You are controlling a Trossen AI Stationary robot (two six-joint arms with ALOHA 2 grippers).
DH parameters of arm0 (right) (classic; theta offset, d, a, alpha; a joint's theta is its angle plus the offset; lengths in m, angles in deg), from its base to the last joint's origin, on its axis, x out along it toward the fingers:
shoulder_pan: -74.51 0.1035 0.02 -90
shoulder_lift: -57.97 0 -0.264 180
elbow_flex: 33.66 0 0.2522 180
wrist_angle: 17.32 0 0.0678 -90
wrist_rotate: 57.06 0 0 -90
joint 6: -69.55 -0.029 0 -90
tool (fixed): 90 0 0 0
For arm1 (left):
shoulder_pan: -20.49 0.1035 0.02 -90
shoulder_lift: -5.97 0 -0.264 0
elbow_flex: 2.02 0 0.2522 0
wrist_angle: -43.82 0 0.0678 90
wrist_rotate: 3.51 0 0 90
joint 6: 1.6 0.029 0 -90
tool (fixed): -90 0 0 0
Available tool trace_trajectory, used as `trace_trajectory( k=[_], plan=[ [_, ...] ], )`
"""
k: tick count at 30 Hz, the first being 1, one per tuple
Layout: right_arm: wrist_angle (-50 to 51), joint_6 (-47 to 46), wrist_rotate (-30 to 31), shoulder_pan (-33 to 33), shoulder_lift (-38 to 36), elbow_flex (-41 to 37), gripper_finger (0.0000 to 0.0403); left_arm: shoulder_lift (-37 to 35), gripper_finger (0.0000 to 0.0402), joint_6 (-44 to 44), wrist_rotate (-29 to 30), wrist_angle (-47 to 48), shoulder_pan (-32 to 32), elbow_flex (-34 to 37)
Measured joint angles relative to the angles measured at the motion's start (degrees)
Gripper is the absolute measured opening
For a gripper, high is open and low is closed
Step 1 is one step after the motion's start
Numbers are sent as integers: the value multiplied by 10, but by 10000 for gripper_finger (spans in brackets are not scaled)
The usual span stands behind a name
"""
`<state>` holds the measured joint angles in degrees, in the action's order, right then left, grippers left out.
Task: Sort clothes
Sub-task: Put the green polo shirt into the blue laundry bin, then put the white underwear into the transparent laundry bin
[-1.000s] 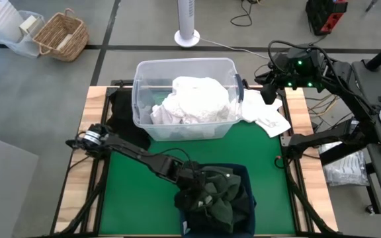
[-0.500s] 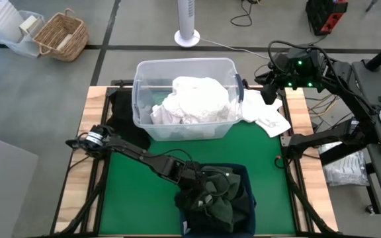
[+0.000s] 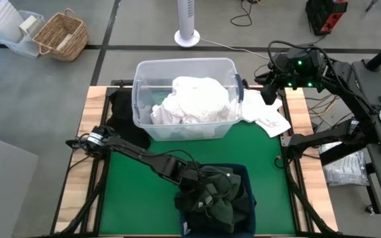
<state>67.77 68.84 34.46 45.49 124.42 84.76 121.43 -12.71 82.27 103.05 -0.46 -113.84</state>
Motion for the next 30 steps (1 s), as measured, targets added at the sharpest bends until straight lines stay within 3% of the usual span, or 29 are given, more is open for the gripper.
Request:
trace_trajectory(
  k=[21,30],
  plan=[
    [0,21,0,0,-2,0,38,-1,0,1,23,194,0,-135],
    [0,23,0,0,-32,0,38,-6,0,14,103,274,1,-254]
  ],
)
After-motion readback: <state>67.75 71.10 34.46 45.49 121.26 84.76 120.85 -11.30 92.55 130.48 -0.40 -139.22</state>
